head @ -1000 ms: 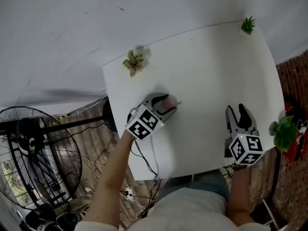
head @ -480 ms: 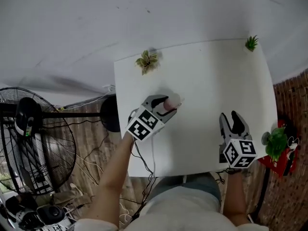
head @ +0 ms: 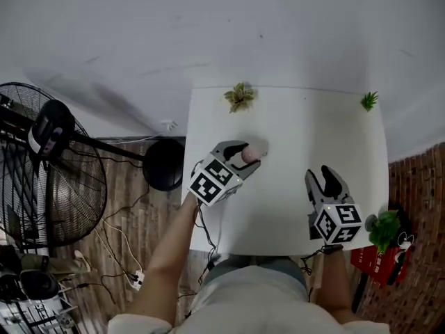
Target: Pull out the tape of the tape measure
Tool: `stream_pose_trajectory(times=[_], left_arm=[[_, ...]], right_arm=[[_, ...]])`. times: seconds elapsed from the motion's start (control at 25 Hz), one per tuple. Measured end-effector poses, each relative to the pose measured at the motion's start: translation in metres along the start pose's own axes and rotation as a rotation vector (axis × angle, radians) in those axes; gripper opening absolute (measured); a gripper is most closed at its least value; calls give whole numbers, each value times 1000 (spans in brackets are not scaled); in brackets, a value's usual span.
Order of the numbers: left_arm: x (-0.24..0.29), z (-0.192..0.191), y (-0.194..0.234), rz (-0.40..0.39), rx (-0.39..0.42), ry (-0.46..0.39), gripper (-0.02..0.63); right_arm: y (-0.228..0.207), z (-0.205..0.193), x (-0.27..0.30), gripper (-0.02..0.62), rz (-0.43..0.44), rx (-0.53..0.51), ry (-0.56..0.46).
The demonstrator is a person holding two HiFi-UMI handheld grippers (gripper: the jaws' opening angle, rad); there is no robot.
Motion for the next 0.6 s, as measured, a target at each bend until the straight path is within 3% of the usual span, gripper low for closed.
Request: stream_pose_trajectory(times=[0.44,0.6], left_arm=[[-60,12,-21,26,75,-47,219],[-82,21,-30,-7,127,-55,219]], right_arm=[[66,57,16,190,339,-284,1],[96,64,15,189,491,-403,22]])
Point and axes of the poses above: the fingertips, and each gripper's own axes: x forward along the fingers, y to its left, z out of its top, the point moved 8 cm from there along -x, backward along the fingers, and after that the axes turned 2 degrees about -x, right-handed, at the moved point
